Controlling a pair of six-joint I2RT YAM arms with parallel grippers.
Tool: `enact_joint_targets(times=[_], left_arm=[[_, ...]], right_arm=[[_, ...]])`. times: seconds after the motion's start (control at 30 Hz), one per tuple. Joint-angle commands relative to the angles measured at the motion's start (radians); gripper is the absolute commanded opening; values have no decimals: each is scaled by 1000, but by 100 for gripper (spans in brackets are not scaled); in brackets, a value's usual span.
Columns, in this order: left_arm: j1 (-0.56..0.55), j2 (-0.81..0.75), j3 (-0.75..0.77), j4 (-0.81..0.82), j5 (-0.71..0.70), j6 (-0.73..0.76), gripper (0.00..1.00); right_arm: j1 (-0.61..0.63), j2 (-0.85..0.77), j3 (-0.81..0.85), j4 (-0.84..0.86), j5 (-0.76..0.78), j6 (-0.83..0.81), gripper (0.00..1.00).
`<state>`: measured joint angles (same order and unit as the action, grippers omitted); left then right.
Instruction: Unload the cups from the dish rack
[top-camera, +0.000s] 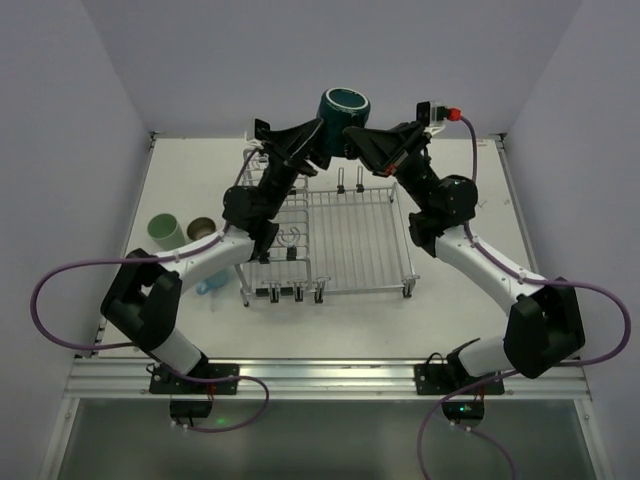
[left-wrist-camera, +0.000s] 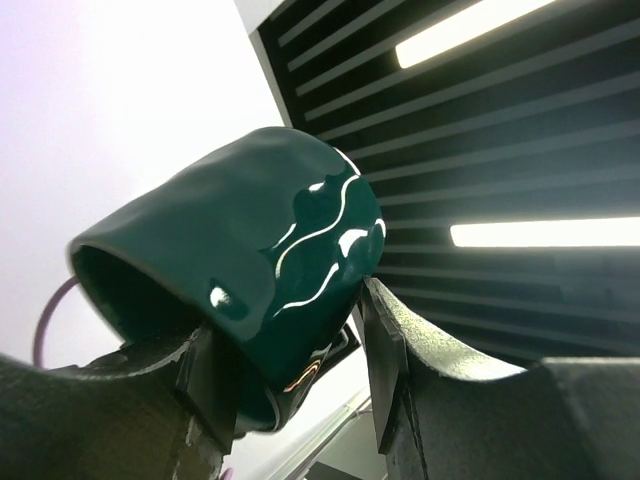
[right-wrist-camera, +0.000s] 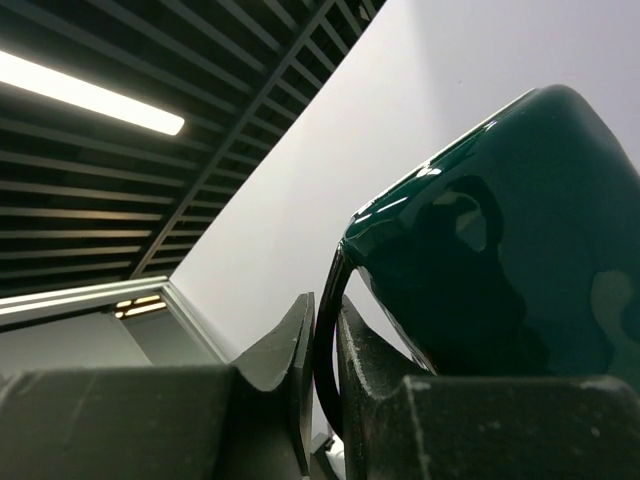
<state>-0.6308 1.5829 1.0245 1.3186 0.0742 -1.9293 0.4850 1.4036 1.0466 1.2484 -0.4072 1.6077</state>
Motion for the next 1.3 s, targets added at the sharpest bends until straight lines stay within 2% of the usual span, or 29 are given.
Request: enact_joint_targets(times=[0.0, 0.17, 0.53, 0.67, 0.83, 1.0, 1.1, 1.13, 1.17, 1.23, 1.27], left_arm=[[-18, 9, 83, 547, -28, -17, 51], [-24, -17, 92, 567, -39, -22, 51], [-24, -86, 75, 576, -54, -13, 37], [-24, -89, 83, 576, -56, -10, 26], [-24, -90, 85, 576, -63, -13, 21], [-24, -89, 85, 576, -63, -17, 0], [-23, -92, 82, 576, -57, -16, 0], [-23, -93, 72, 574, -57, -19, 0], [-23, -100, 66, 573, -57, -23, 0], [-21, -106, 57, 568, -48, -22, 0], [-20, -113, 54, 564, -44, -19, 0]], right_arm=[[24, 4, 81, 421, 44, 0, 0], [32, 9, 95, 421, 56, -3, 0], [44, 5, 127, 424, 88, 5, 0], [58, 14, 144, 425, 108, 6, 0], [64, 44, 176, 425, 116, 20, 0], [69, 48, 182, 424, 113, 21, 0], [69, 63, 196, 422, 108, 44, 0], [69, 67, 197, 421, 102, 46, 2], [69, 72, 201, 421, 100, 50, 19], [69, 78, 204, 419, 90, 63, 33], [67, 81, 207, 419, 85, 69, 56]])
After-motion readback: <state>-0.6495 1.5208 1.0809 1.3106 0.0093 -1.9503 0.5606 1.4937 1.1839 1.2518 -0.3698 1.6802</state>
